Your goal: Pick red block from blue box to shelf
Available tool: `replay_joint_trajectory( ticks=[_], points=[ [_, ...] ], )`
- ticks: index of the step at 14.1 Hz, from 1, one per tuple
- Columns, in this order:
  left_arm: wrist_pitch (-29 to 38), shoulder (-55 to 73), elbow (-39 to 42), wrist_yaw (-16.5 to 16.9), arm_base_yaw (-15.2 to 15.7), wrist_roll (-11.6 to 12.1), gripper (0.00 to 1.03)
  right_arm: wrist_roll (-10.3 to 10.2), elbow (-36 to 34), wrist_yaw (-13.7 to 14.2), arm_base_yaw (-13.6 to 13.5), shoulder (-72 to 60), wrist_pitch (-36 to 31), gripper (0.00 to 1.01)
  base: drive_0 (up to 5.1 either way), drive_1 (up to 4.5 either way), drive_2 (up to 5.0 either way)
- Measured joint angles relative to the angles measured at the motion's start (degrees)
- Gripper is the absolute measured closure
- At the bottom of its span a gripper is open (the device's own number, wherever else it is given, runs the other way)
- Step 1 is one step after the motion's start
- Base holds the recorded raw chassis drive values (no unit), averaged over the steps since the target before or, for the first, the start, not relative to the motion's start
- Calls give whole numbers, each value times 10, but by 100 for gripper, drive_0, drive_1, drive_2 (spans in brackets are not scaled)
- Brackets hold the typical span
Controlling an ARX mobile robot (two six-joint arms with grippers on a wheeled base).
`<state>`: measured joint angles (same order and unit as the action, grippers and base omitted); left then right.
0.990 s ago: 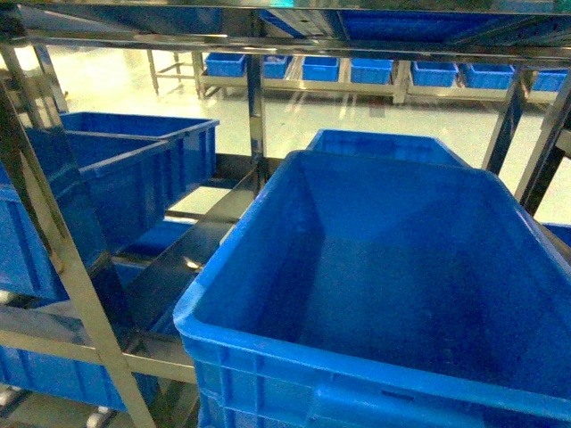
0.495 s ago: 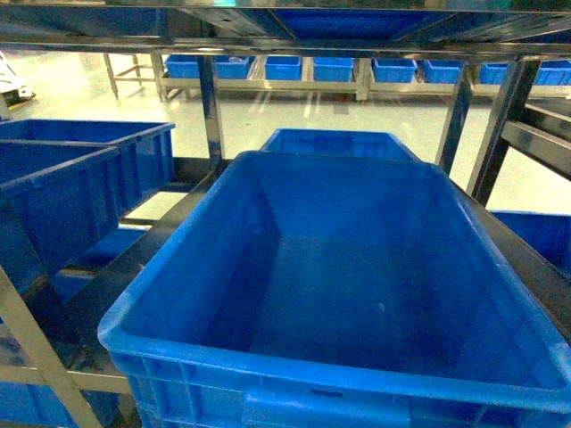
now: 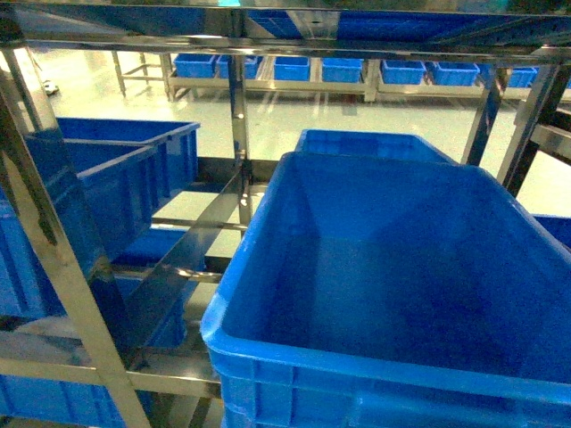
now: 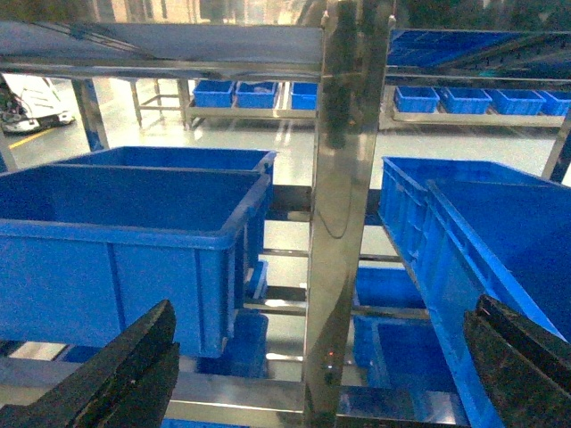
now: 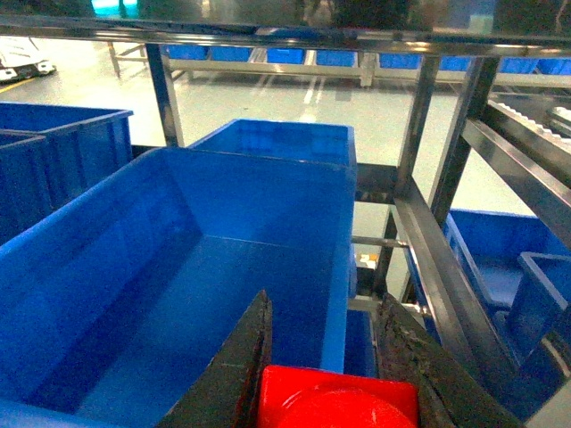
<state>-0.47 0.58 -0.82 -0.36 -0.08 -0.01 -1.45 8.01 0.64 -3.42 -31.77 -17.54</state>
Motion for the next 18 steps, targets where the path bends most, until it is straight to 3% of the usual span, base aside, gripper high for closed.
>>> replay_joint_trajectory(
  ticks=[18],
  points=[
    [3,0,0,2,1,0,5,0,0,3,0,0,3,73,0,0,0]
  ],
)
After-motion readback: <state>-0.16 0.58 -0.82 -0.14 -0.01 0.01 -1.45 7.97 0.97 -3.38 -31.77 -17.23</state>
